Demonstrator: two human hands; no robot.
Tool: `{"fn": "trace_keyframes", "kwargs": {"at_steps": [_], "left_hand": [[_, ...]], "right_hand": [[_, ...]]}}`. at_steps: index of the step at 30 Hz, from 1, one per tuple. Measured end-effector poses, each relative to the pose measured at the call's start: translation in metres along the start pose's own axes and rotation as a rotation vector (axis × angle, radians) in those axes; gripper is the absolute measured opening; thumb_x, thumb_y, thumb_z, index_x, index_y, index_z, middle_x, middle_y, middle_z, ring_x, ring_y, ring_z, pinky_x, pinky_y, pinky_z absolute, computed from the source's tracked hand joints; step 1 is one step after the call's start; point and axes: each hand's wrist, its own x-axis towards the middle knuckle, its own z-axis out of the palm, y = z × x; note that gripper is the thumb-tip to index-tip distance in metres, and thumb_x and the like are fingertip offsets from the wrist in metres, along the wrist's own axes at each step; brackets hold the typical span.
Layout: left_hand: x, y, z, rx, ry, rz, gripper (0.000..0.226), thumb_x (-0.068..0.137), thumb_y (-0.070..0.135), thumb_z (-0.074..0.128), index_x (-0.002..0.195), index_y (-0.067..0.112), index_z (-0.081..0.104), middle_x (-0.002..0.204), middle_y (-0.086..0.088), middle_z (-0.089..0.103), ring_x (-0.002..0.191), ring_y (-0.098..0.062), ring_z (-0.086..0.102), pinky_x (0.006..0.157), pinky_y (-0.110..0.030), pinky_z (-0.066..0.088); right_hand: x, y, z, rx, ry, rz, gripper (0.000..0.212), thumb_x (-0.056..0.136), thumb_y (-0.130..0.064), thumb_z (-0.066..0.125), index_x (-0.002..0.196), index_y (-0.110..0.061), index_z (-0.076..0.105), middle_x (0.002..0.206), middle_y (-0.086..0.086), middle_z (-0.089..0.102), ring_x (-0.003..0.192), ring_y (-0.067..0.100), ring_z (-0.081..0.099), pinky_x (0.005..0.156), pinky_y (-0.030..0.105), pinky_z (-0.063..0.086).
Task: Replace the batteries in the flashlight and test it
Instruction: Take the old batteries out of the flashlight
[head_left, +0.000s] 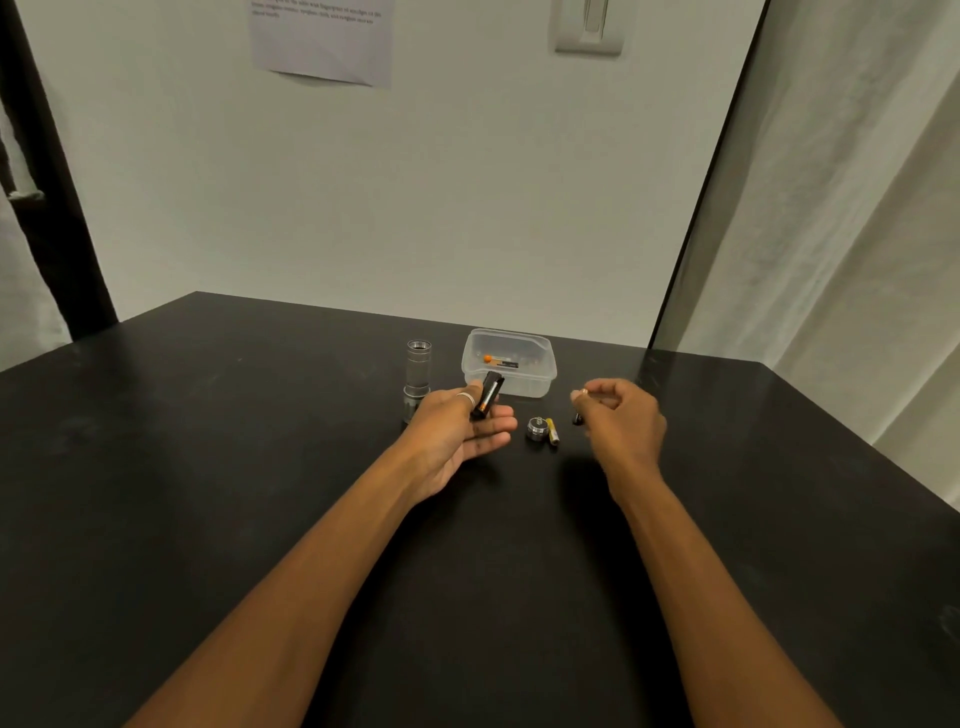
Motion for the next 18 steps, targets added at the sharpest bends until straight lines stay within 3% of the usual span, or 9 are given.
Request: {"fn": "trace_keyframes", "kwargs": {"at_steps": [3,6,8,12,16,18], "left_hand": [[0.0003,-0.0001,-0.0005,0.002,0.011,-0.003,0.029,0.109,0.026,0.043,0.112,0.005,0.062,0.089,-0.012,0.077,0.074,-0.016,0.078,0.058,-0.026,0.06],[-0.0004,0.0001,-0.0001,0.006,0.007,-0.006,0.032,0.109,0.027,0.042,0.114,0.002,0.062,0.081,-0.009,0.078,0.071,-0.016,0.077,0.057,-0.025,0.06],[-0.0007,-0.0001,0.0007,0.013,0.005,-0.007,0.034,0.11,0.027,0.041,0.115,0.0,0.062,0.079,-0.009,0.079,0.07,-0.015,0.077,0.057,-0.025,0.06],[-0.0017,0.0002,0.0006,0.027,-0.007,-0.004,0.036,0.11,0.026,0.04,0.117,-0.001,0.062,0.083,-0.01,0.08,0.072,-0.016,0.077,0.058,-0.025,0.06],[-0.0031,-0.0001,0.0002,0.031,-0.018,-0.002,0.036,0.111,0.025,0.037,0.12,-0.001,0.061,0.085,-0.012,0.08,0.075,-0.017,0.078,0.058,-0.024,0.059],[-0.003,-0.0003,-0.0003,0.025,-0.026,0.001,0.037,0.111,0.025,0.037,0.12,-0.002,0.061,0.088,-0.013,0.08,0.078,-0.019,0.078,0.059,-0.025,0.06]], "right_hand": [[0.004,0.0076,-0.002,-0.222,-0.084,0.006,0.01,0.087,-0.028,0.076,0.096,-0.024,0.077,0.091,-0.004,0.076,0.089,0.015,0.072,0.083,0.036,0.061],[0.0023,0.0082,0.0007,-0.387,-0.133,-0.026,0.007,0.086,-0.029,0.076,0.091,-0.026,0.078,0.094,-0.004,0.076,0.089,0.014,0.068,0.075,0.028,0.053],[0.0012,0.0077,0.0023,-0.418,-0.139,-0.049,0.009,0.085,-0.028,0.076,0.093,-0.026,0.08,0.096,-0.003,0.077,0.089,0.015,0.067,0.073,0.026,0.048],[-0.0001,0.0078,0.0038,-0.468,-0.16,-0.093,0.016,0.089,-0.028,0.074,0.103,-0.022,0.081,0.103,-0.001,0.078,0.093,0.015,0.068,0.078,0.027,0.052],[-0.0021,0.0076,0.0051,-0.483,-0.16,-0.125,0.015,0.093,-0.029,0.071,0.099,-0.021,0.081,0.094,-0.002,0.077,0.078,0.008,0.063,0.064,0.02,0.044],[-0.0035,0.0074,0.006,-0.481,-0.165,-0.14,0.02,0.095,-0.034,0.068,0.098,-0.019,0.081,0.092,-0.002,0.077,0.078,0.007,0.064,0.064,0.022,0.045]]}}
